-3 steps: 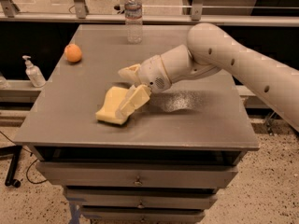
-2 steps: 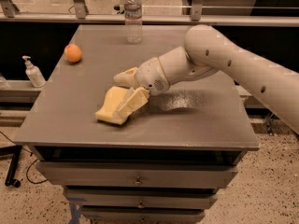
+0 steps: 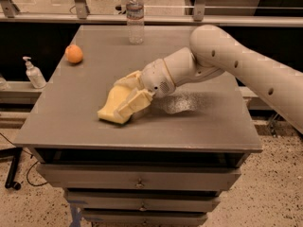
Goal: Pick sponge
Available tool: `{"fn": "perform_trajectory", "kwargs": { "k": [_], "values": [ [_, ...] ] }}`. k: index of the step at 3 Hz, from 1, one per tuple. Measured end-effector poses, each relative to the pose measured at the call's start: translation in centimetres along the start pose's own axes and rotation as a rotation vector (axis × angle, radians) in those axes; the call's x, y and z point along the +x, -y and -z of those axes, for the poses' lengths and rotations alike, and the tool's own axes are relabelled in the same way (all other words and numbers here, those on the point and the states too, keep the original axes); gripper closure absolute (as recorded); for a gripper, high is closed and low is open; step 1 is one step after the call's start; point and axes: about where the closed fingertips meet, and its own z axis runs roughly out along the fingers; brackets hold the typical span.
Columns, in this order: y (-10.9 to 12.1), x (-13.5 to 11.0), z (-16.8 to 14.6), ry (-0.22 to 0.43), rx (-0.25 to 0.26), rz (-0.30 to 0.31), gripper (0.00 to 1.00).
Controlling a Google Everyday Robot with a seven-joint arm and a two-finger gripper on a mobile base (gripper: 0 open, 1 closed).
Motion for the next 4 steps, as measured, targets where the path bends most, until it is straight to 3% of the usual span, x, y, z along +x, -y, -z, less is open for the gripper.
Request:
{"fn": "perform_trajectory", "kwargs": {
  "k": [2,4],
  "values": [
    [-0.8,-0.9,1.0,-0.013,0.017,0.011,0.98],
    [-0.4,-1.9,1.9,-0.025,0.048,0.017,1.0]
  ]
}}
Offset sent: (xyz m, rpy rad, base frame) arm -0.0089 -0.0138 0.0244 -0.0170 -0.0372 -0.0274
